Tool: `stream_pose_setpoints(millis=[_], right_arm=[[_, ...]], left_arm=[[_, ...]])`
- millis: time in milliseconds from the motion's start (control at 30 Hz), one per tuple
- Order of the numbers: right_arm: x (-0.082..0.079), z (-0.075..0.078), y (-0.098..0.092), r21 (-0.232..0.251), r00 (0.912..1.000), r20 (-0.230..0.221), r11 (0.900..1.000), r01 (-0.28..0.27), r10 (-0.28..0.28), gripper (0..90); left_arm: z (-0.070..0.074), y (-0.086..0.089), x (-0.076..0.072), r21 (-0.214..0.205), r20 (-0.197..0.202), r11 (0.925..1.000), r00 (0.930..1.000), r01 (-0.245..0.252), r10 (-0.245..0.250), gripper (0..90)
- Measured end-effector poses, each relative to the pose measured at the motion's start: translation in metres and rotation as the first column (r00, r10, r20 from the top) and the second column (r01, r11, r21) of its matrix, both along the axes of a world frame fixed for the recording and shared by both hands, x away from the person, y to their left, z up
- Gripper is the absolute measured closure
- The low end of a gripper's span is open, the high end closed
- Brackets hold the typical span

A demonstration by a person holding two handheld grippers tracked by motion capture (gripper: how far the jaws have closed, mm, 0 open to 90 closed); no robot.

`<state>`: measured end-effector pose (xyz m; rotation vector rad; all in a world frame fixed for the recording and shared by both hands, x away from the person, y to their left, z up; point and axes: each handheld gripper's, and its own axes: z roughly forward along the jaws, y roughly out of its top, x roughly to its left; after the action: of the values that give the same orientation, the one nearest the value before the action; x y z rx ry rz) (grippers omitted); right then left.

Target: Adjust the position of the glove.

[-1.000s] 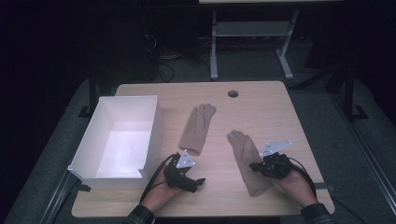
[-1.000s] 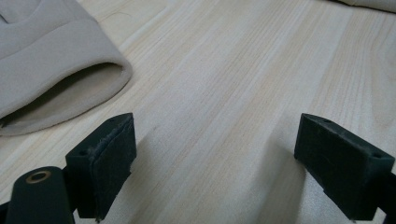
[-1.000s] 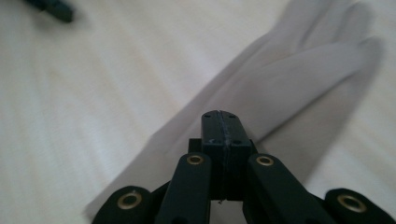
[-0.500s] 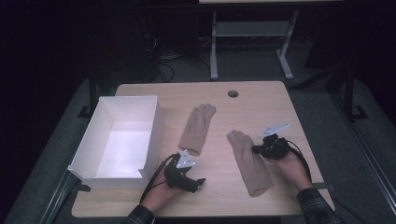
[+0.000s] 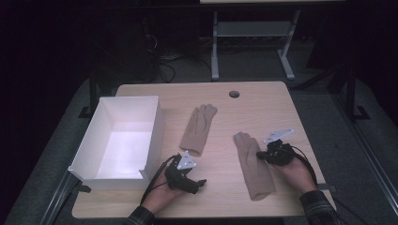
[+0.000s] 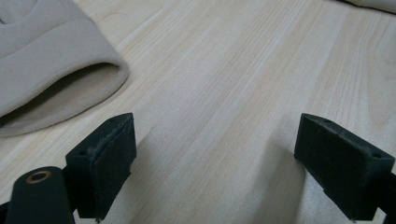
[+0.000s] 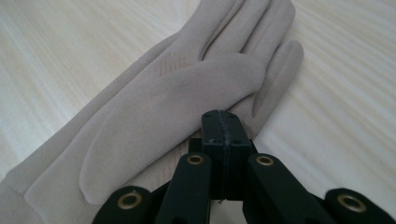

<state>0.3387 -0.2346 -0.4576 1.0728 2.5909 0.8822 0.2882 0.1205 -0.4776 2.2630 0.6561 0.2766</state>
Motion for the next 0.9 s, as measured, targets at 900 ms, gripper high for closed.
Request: stream_pose_setpoints(millis=[900], right_arm=[[-0.015, 0.010, -0.041, 0.022, 0.9908, 0.067, 0.9929, 0.117, -0.118, 60.5]], left_arm=[[0.000, 0.000, 0.000, -0.003, -0.003, 1.0000, 1.0000, 0.000, 0.000, 12.2]])
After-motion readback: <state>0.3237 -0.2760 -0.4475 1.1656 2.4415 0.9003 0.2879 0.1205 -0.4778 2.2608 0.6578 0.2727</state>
